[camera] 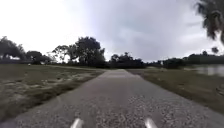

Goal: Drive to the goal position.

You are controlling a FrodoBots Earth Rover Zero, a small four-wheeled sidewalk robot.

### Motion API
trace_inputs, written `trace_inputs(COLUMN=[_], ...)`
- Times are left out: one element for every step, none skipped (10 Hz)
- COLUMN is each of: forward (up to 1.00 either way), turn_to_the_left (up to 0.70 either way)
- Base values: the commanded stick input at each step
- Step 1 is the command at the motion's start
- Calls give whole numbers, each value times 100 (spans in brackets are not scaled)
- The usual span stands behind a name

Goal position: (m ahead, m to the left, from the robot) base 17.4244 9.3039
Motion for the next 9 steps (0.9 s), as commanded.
trace_inputs(forward=[100, 100, 100, 100, 100, 100, 100, 100, 100], turn_to_the_left=[0, 0, 0, 0, 0, 0, 0, 0, 0])
